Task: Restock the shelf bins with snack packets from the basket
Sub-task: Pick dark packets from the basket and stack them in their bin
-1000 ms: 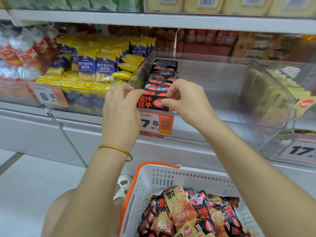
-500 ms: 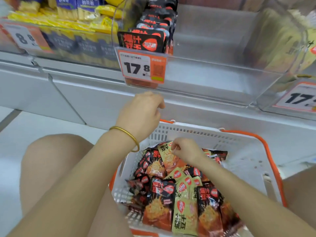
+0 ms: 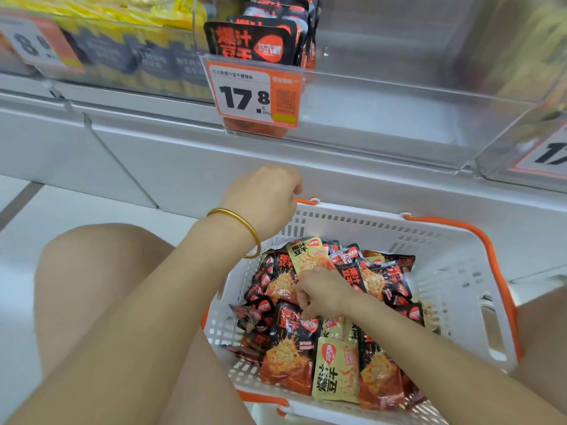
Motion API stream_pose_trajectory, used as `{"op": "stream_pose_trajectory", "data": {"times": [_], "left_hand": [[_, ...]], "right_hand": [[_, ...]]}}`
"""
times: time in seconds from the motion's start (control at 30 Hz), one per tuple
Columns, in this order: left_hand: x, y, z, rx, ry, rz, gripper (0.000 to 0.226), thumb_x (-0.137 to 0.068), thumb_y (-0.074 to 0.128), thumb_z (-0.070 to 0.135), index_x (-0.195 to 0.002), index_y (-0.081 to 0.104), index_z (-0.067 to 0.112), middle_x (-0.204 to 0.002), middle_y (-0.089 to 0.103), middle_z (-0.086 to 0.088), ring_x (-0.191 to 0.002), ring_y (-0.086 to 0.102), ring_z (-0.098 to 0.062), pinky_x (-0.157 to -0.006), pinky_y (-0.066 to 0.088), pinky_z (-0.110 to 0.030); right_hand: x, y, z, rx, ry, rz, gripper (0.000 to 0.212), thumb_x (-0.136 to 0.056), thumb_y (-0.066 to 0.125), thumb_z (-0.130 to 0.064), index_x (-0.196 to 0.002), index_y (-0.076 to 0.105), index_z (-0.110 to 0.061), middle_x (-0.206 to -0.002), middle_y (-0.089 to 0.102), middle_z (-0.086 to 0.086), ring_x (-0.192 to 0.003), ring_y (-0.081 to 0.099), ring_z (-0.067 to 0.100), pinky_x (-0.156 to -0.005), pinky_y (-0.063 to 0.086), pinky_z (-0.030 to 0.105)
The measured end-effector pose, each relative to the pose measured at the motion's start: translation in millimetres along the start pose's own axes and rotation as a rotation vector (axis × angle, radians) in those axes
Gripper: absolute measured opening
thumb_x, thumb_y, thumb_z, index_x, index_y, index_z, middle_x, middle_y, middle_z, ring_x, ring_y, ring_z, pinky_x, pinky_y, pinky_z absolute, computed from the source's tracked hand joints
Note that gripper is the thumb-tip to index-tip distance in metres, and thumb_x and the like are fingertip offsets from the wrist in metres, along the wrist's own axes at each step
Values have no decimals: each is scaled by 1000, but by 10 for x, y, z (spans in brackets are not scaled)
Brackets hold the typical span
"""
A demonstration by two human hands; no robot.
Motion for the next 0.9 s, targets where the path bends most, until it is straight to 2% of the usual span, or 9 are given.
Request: {"op": "stream_pose_trajectory", "data": {"times": [0.1,0.17,0.27,0.33,0.5,0.57,0.67,0.8,0.9], "left_hand": [[3,19,16,-22,9,-28,30,-92,41,8,-115,59,15,-117,59,-7,-107,53,-26,-90,46,-40],[3,32,10,-27,11,-60,29,-92,42,9,-114,60,15,-116,60,-7,-107,54,-26,-90,46,-40],[7,61,5,-37,21,-147,27,-94,44,14,-117,59,17,-119,60,-6,-109,54,-26,-92,46,-39],[3,81,19,-33,32,-221,27,-95,47,20,-121,57,16,-122,59,-6,-111,53,-25,-95,44,-36],[-5,71,84,98,49,-285,32,-91,59,26,-120,56,14,-119,60,-4,-109,55,-21,-90,42,-27],[-20,54,115,147,77,-219,21,-89,62,22,-107,61,13,-106,61,-3,-103,56,-20,-80,40,-22],[-26,-43,128,254,87,-44,7,-88,63,17,-85,57,19,-81,54,7,-88,55,-17,-66,32,-22],[-7,-306,149,419,152,211,10,-86,64,15,-81,58,20,-74,55,13,-80,56,-15,-72,43,-28],[14,-583,153,641,153,520,10,-87,63,12,-91,58,20,-77,59,8,-71,55,-1,-68,44,-18]], "right_hand": [[39,-81,76,-180,-39,-30,17,-78,76,-19,-66,63,-19,-66,56,-13,-70,51,5,-77,48,29],[98,-227,128,-345,-33,1,26,-80,72,-9,-63,56,-21,-64,55,-11,-59,51,2,-63,46,23],[225,-527,179,-509,-25,86,27,-83,69,-5,-68,54,-22,-59,53,-12,-49,48,-5,-54,40,15],[314,-716,206,-542,-22,134,25,-84,67,-4,-70,54,-21,-55,51,-11,-44,45,-5,-53,39,17],[560,-1127,184,-651,-67,281,22,-84,66,-4,-72,54,-18,-56,53,-8,-56,47,11,-60,42,31],[647,-1248,129,-745,-100,337,21,-86,62,0,-75,54,-15,-60,56,1,-58,53,13,-60,48,31],[790,-1386,41,-859,-147,457,19,-86,62,3,-80,54,-13,-63,59,1,-55,58,6,-55,51,23],[952,-1602,-80,-852,-187,544,23,-81,66,4,-86,57,-17,-76,63,3,-67,64,13,-62,57,35],[1053,-1943,-193,-819,-247,723,26,-81,64,8,-79,57,-17,-69,61,1,-60,62,11,-57,56,32]]}}
Point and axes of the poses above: each hand's wrist, its own x-axis away from the middle knuckle, its own y-axis out of the palm, z = x × y, the point moved 1 cm from there along -x, towards the middle knuckle
